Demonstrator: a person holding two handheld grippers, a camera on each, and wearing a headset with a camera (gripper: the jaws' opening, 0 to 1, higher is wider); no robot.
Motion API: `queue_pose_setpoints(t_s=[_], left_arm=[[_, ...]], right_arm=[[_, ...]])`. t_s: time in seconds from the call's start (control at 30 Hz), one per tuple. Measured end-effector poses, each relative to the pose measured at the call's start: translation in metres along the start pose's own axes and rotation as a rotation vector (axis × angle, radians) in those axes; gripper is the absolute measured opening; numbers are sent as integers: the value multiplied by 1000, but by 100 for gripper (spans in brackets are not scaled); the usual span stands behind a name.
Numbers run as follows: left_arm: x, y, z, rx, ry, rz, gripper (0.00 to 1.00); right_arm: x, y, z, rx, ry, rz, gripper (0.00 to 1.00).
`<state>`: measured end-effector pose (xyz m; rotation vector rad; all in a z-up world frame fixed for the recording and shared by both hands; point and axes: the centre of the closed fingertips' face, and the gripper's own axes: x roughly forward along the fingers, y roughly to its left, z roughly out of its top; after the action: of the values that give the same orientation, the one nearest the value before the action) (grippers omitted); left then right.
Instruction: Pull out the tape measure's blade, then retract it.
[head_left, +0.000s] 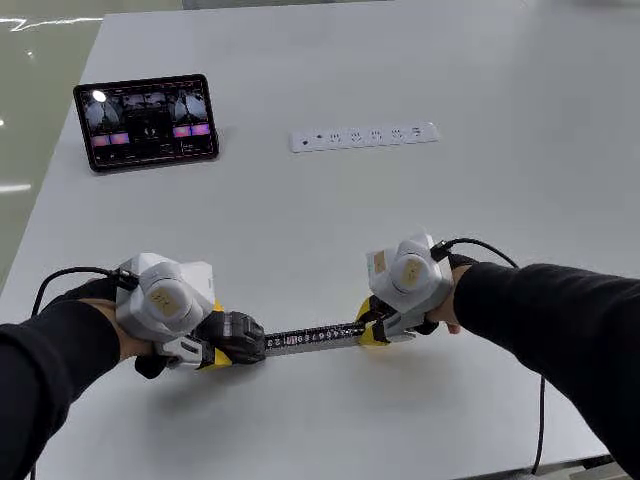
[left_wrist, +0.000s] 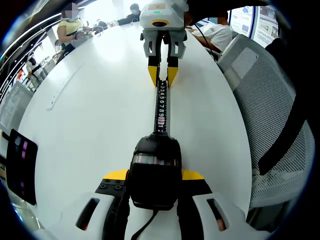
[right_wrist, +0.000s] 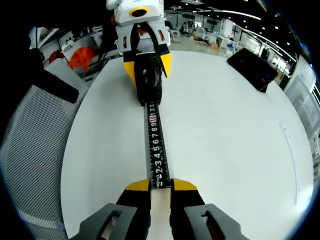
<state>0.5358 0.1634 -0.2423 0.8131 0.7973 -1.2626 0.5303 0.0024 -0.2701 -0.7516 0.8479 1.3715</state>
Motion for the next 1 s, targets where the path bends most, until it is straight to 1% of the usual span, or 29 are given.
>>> queue_pose_setpoints(t_s=[0.67, 1.0], left_arm=[[0, 0, 0, -1, 1, 2, 31], [0, 0, 0, -1, 3, 4, 31]], right_arm=[[-5, -1, -8, 1, 1, -2, 10], [-7, -2, -12, 12, 1, -7, 10]])
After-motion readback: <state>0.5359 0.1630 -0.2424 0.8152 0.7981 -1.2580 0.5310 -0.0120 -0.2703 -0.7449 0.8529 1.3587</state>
